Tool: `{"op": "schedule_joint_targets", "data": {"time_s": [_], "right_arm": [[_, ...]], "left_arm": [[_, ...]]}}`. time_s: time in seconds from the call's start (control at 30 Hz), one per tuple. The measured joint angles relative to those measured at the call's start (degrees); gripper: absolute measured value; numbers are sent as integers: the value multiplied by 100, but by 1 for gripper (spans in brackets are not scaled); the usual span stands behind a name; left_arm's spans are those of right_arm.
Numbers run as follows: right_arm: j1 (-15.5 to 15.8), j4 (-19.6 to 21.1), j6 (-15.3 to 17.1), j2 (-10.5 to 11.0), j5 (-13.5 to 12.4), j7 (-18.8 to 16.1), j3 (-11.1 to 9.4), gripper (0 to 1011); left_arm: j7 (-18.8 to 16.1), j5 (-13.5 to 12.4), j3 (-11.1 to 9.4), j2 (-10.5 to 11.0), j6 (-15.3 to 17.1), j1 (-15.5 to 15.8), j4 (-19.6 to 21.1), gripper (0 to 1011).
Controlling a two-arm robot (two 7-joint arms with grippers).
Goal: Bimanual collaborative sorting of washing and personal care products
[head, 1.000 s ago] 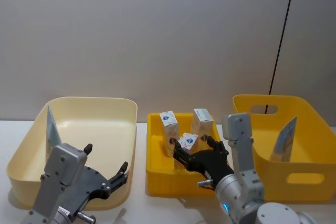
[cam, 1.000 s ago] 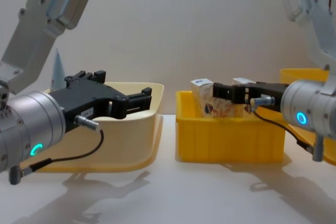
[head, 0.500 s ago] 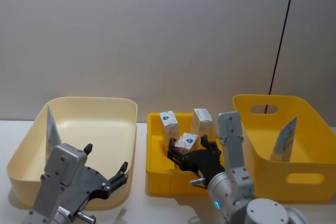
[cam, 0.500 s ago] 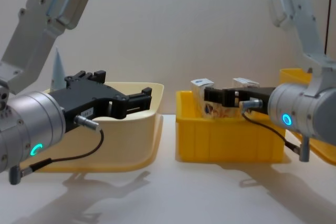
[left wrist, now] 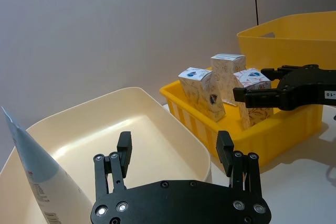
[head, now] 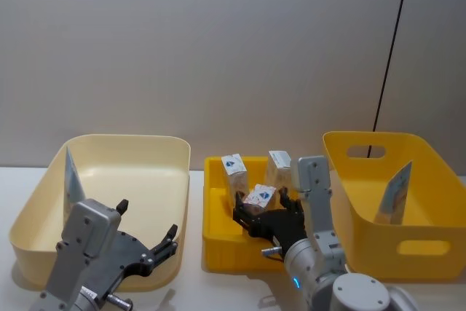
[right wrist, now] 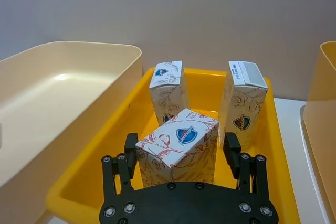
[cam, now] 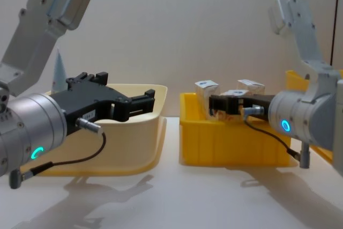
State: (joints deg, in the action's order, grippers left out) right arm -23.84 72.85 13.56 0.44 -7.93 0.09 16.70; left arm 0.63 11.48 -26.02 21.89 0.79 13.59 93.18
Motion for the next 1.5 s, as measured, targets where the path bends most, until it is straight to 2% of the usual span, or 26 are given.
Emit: {"op": "schedule_joint_targets", "data": {"time_s": [0.2, 0.4, 0.93, 1.17, 1.5], "right_arm": [[-44, -109, -15, -54, 37, 55, -31, 1001], [-70, -172, -27, -88, 63, 82, -51, 907], [-92, -235, -48, -122, 86, 112, -81, 425], [-52, -151, -174, -115, 70, 71, -141, 406], [31, 111, -614, -100, -56, -17, -354, 406]], "left_arm": [[0, 0, 0, 0, 0, 0, -1, 1003], [0, 0, 0, 0, 0, 0, 0, 1004], [0, 0, 0, 0, 0, 0, 0, 1003], [0, 0, 0, 0, 0, 0, 0, 1003], [0, 0, 0, 0, 0, 0, 0, 1004]]}}
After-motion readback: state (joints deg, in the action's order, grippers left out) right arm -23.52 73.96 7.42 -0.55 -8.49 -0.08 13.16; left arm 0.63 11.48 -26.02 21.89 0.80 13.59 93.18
